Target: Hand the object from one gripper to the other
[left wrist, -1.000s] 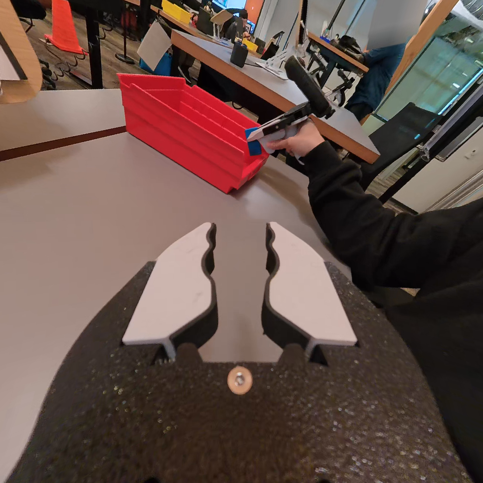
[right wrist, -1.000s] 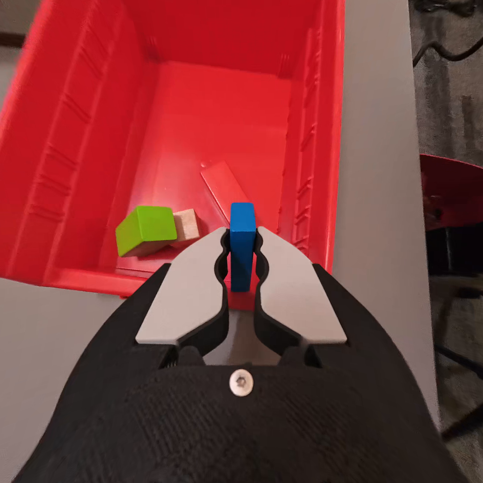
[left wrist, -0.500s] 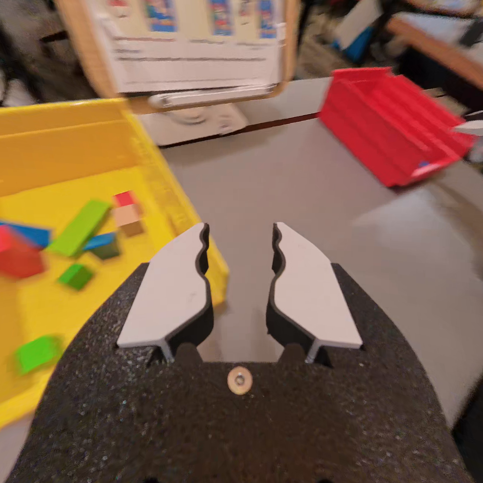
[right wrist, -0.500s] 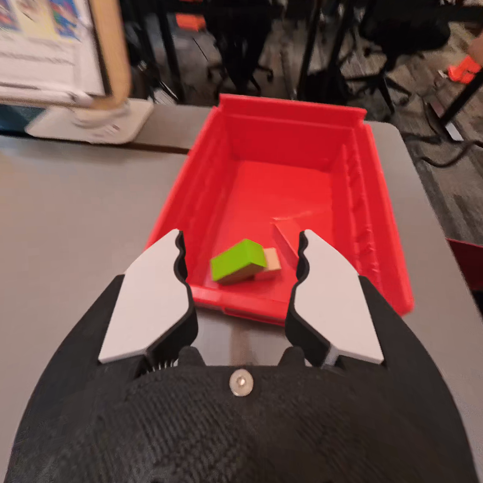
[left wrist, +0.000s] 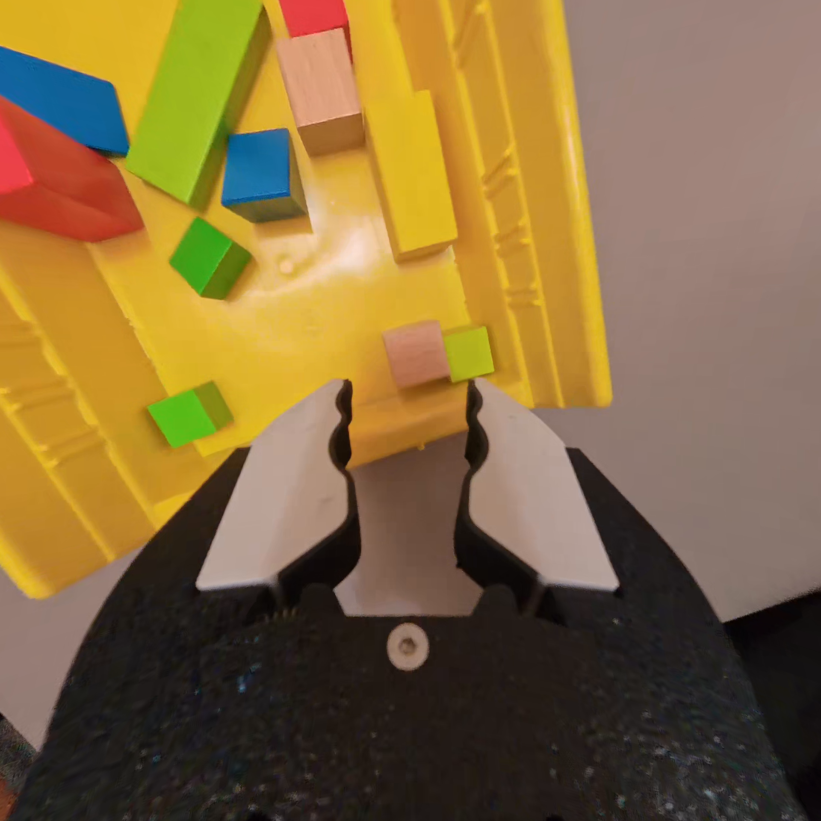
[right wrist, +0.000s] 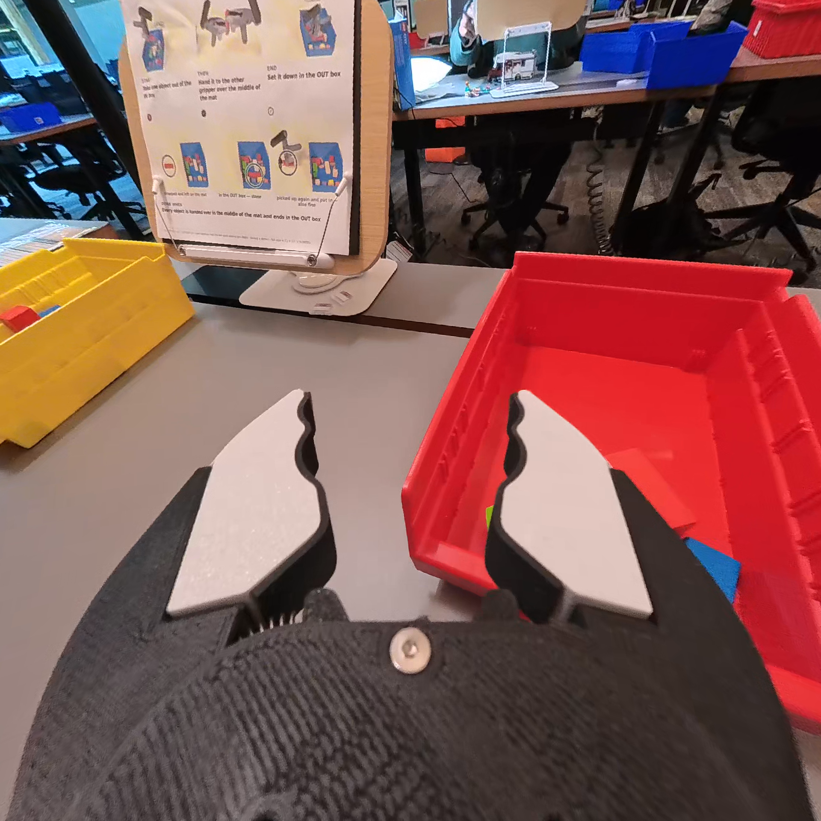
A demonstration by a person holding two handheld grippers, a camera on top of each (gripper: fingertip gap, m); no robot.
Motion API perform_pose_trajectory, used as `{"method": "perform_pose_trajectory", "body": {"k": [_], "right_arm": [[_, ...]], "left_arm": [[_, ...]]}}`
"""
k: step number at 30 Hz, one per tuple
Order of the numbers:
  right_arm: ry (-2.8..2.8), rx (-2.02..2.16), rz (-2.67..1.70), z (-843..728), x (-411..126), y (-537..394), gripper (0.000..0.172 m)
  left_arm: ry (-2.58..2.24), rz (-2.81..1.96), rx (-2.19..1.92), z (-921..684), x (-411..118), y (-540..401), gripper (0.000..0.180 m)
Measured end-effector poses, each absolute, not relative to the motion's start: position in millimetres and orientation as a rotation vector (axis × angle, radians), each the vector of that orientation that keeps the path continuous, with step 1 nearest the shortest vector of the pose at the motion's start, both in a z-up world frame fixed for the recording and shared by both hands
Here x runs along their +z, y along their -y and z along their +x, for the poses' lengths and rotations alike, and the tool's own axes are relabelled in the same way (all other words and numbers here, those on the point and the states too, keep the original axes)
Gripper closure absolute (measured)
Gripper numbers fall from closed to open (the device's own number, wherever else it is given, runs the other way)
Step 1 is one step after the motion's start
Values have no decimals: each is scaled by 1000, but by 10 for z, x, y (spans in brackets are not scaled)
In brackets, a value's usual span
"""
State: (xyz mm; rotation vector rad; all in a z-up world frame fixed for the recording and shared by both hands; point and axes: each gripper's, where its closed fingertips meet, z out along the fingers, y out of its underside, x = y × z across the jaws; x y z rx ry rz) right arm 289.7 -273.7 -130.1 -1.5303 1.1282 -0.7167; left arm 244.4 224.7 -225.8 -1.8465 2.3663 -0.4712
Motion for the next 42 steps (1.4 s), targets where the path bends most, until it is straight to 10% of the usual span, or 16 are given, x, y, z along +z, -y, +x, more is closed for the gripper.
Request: {"method": "perform_pose_trajectory", "body": {"k": [1,42], "right_arm": [[-1127,-717,-1529,2896,-1302,2734,88],[-1099,-630,-1492,2847,-1299,2697,89]], "left_arm": [[-2360,-1873,-450,2474,-2304,-2243,133],[-2569,-2070,40,2482,-2867,-2431,147]]}}
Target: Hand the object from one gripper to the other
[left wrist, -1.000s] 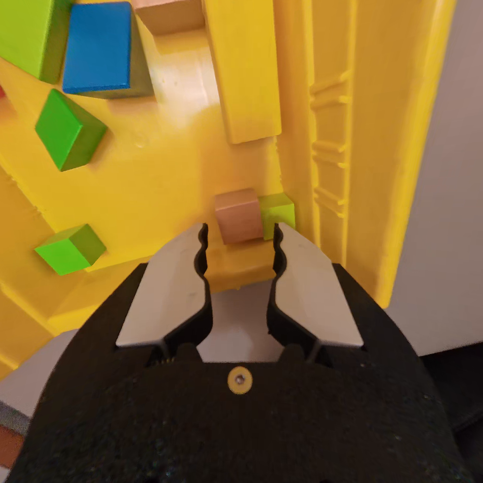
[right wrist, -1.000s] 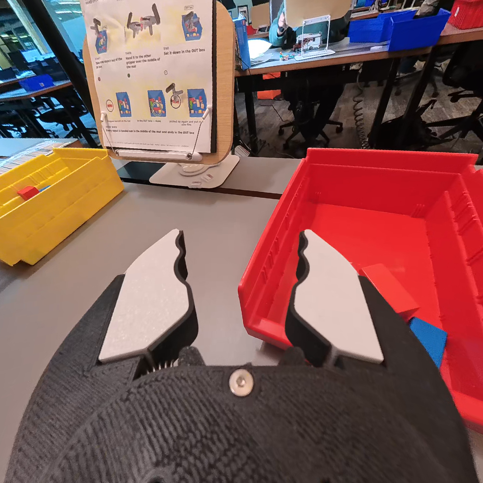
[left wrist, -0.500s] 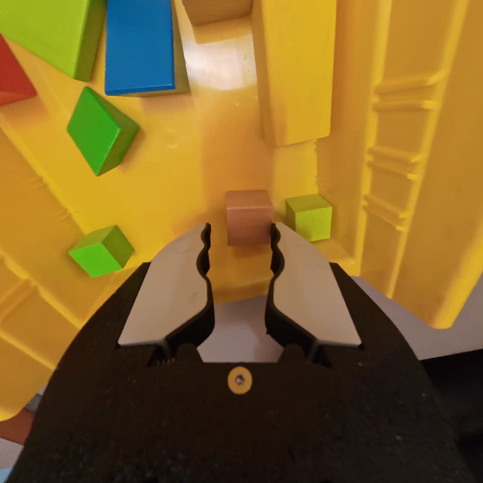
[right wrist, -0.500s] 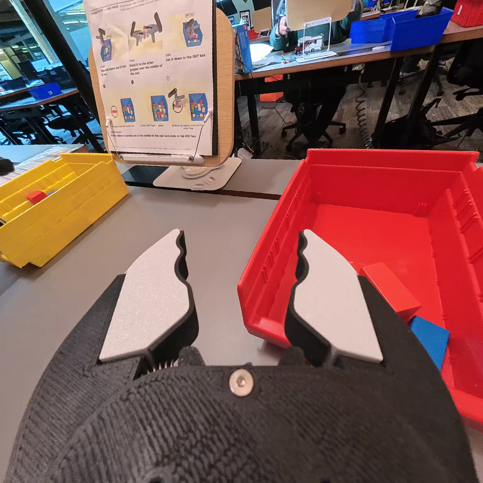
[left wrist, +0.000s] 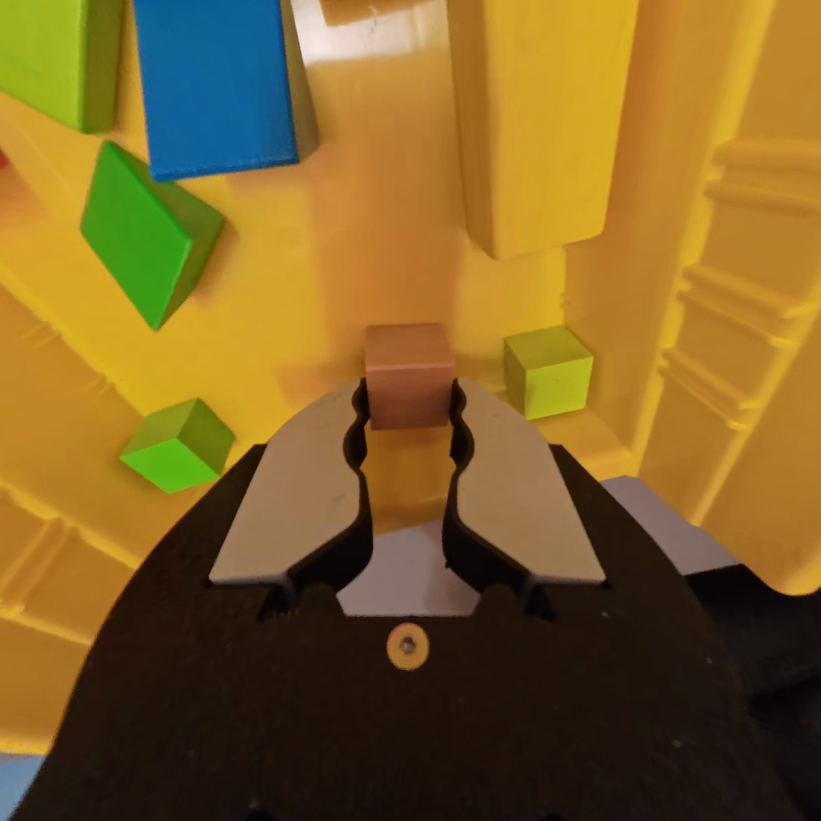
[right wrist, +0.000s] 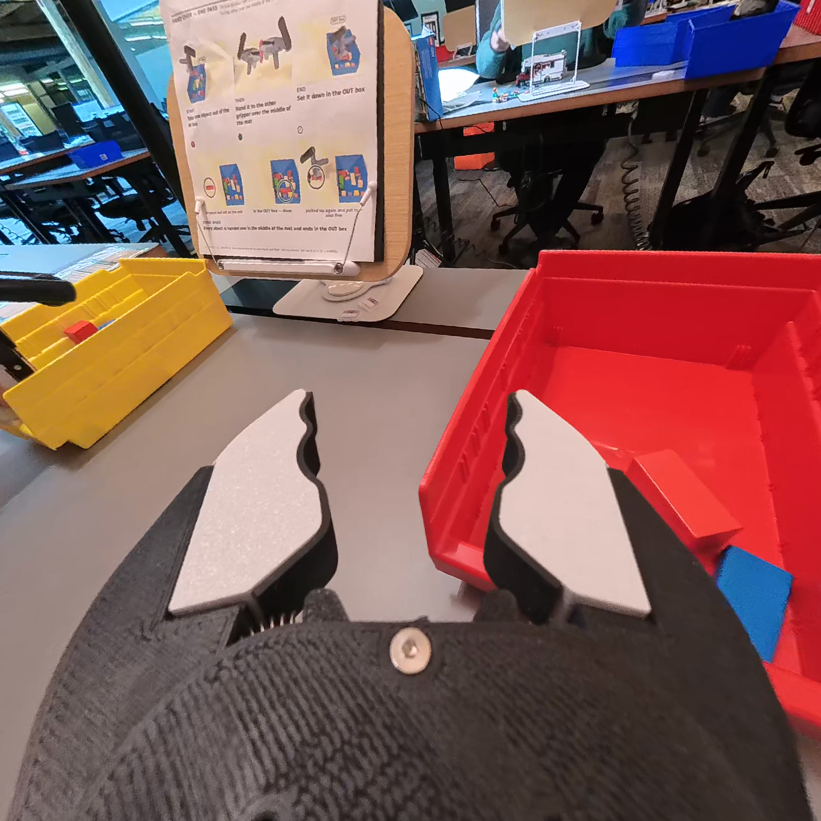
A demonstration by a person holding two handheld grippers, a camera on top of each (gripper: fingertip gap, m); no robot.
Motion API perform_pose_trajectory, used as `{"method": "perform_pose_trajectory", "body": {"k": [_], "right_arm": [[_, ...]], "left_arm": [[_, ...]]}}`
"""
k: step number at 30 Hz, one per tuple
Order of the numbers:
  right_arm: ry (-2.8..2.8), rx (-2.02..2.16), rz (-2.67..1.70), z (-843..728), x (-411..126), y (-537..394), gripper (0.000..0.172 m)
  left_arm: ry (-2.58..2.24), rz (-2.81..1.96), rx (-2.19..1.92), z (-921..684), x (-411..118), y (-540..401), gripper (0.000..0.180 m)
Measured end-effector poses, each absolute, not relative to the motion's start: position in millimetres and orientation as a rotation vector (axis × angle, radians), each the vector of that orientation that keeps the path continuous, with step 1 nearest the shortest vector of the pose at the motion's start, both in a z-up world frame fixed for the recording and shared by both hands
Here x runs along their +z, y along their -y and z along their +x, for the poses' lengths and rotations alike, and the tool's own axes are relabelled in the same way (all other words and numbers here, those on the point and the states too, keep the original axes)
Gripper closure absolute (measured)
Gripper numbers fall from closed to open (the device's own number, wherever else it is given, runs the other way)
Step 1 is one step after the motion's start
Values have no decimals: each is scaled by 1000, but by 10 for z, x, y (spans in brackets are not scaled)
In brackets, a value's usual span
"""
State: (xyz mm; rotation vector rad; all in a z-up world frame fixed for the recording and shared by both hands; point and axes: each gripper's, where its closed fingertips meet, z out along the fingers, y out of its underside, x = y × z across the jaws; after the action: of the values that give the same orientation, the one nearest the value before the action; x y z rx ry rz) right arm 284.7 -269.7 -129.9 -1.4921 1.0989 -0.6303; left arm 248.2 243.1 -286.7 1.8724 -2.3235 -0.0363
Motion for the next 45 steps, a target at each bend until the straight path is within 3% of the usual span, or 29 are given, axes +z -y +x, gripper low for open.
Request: {"method": "perform_pose_trajectory", "body": {"k": [3,7,11,16,21,35,45], "right_arm": [[-1078,-628,-1488,2826,-1248,2645,90],[-985,-586,-1502,2782,-1165,2396,88],[-793,-406,-1490,2635,-1032,1846,87],[-496,-86,-1403,2208,-771,1042,85],[-303,41,-1352,1832,-589,591,93],[-122,113,-1432,1572,-734,392,137],[-280,-120,-1474,1905,-697,728,137]], "left_arm": [[2437,1859,88,2562,-2751,-2402,147],[2557,1817,628,2716,-2166,-2100,147],[2433,1330,1384,2544,-1321,-1275,147],[2440,594,1757,2020,-821,-360,147],[2377,223,1827,1657,-788,258,146],[2368,100,1781,1515,-948,555,146],[2361,296,1875,1697,-970,494,143]]}}
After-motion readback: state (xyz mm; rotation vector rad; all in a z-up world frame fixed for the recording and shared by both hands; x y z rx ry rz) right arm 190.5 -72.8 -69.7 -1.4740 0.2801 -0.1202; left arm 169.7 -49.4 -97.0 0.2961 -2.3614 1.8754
